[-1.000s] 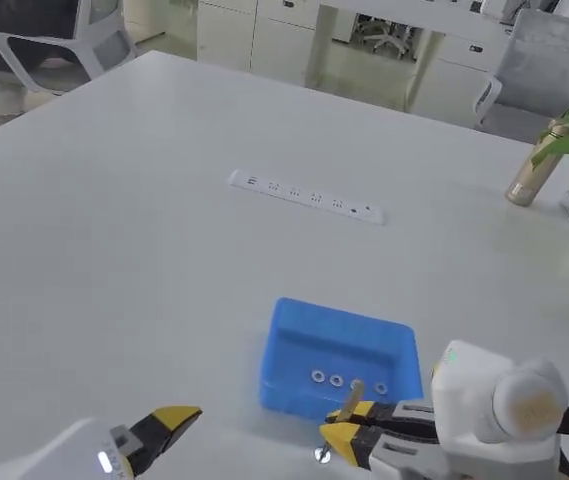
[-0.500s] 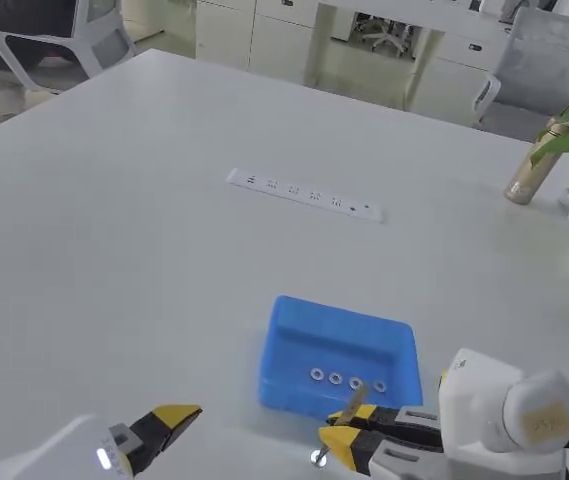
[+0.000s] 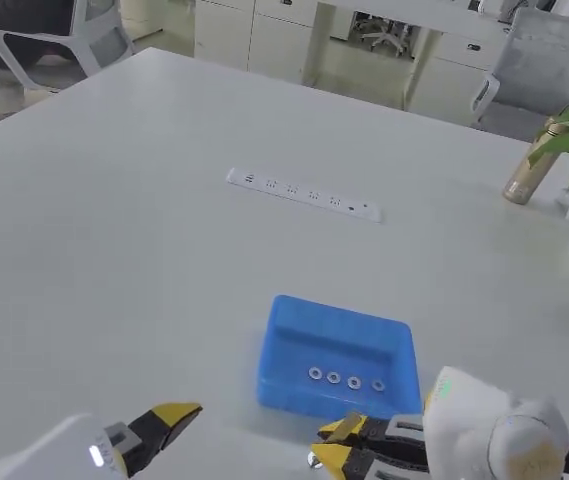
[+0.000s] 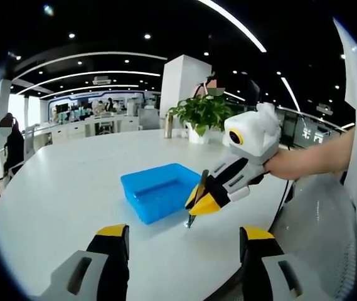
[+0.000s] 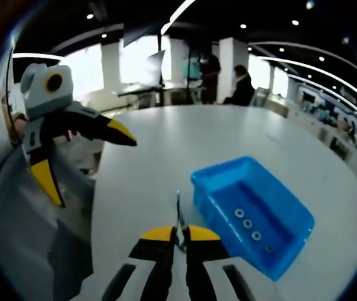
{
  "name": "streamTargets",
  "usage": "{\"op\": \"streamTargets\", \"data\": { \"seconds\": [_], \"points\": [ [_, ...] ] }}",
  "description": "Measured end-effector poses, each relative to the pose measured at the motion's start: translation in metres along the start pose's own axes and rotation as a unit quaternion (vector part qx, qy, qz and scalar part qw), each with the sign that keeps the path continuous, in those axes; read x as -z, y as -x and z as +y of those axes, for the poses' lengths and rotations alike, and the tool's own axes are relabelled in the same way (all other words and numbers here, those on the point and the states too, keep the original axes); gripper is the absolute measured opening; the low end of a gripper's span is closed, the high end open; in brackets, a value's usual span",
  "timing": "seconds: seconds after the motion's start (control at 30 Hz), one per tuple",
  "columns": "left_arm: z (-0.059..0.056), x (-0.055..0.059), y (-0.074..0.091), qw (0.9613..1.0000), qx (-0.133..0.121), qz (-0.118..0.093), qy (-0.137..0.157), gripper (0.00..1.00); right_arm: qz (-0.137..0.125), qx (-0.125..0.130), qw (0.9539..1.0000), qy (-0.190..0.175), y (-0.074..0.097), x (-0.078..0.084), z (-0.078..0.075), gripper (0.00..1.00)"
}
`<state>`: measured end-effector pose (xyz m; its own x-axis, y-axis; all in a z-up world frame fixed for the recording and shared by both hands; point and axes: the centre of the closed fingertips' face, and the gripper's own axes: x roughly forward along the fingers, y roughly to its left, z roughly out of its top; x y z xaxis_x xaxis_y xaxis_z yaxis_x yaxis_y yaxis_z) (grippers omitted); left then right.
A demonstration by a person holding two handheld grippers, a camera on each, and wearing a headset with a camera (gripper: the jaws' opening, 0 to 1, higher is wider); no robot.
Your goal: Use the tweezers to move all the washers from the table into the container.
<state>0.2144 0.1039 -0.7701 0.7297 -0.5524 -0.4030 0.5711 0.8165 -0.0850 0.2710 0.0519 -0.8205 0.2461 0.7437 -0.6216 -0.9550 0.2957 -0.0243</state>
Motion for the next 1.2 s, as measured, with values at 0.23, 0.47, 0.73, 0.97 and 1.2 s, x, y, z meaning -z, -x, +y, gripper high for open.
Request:
{"op": "streamTargets", "data": {
  "seconds": [0.23,0.47,0.73,0.97,1.2],
  "points": [
    [-0.001,-0.003,0.001,1.0000,0.001,-0.008,0.003,0.73,-0.014,-0.007,0.9993,-0.034,0.004,-0.007,0.002,0.02],
    [-0.001,-0.009,0.002,0.9996,0.004,-0.025,0.014,0.74,-0.067,-0.001,0.9928,-0.099,0.018,-0.031,-0.013,0.03],
    [-0.004,-0.025,0.006,0.9961,0.017,-0.072,0.049,0.78,-0.086,0.011,0.9917,-0.096,0.029,-0.055,-0.025,0.03],
    [-0.006,-0.027,0.005,0.9959,0.019,-0.074,0.049,0.79,-0.090,0.013,0.9919,-0.089,0.028,-0.068,-0.033,0.03],
    [-0.005,-0.024,0.005,0.9967,0.017,-0.065,0.044,0.78,-0.090,0.019,0.9926,-0.080,0.021,-0.080,-0.044,0.03]
  ]
}}
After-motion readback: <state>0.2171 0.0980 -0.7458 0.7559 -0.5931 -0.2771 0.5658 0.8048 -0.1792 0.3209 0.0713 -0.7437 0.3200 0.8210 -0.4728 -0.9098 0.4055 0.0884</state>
